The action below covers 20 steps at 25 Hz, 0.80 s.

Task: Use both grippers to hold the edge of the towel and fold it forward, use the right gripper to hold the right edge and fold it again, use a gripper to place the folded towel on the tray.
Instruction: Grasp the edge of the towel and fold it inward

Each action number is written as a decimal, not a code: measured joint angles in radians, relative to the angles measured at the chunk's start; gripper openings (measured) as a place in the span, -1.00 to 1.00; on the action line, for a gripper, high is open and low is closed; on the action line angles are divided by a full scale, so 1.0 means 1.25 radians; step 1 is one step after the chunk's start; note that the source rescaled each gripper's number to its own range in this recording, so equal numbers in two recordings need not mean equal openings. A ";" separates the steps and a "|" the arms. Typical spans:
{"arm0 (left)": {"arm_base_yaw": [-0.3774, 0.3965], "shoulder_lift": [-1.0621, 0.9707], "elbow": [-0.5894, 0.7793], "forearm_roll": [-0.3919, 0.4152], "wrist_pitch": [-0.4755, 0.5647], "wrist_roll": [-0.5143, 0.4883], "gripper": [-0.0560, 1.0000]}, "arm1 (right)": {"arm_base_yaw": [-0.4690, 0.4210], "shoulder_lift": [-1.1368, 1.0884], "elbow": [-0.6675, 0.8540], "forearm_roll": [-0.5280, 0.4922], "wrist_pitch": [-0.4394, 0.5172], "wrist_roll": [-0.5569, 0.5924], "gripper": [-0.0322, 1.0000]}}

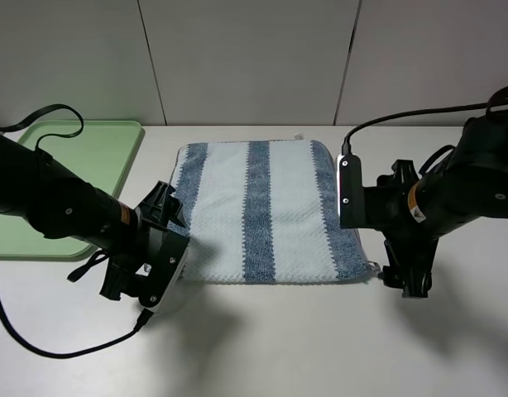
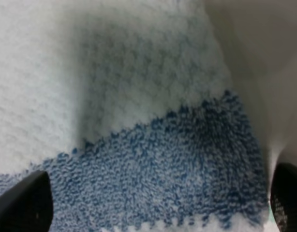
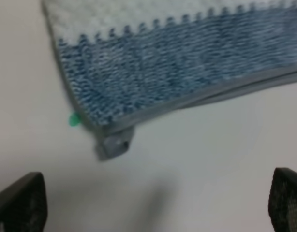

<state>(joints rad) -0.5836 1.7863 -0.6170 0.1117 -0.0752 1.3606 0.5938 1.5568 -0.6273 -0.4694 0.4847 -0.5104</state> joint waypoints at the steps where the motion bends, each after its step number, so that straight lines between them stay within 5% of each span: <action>1: 0.000 0.000 0.000 0.000 0.000 0.000 0.80 | 0.000 0.013 0.000 -0.002 -0.007 0.003 1.00; 20: 0.000 0.003 0.000 0.000 -0.012 0.000 0.79 | 0.000 0.171 -0.001 -0.010 -0.139 0.009 1.00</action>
<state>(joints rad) -0.5836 1.7903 -0.6170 0.1117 -0.0903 1.3606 0.5938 1.7703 -0.6291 -0.4817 0.3109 -0.4996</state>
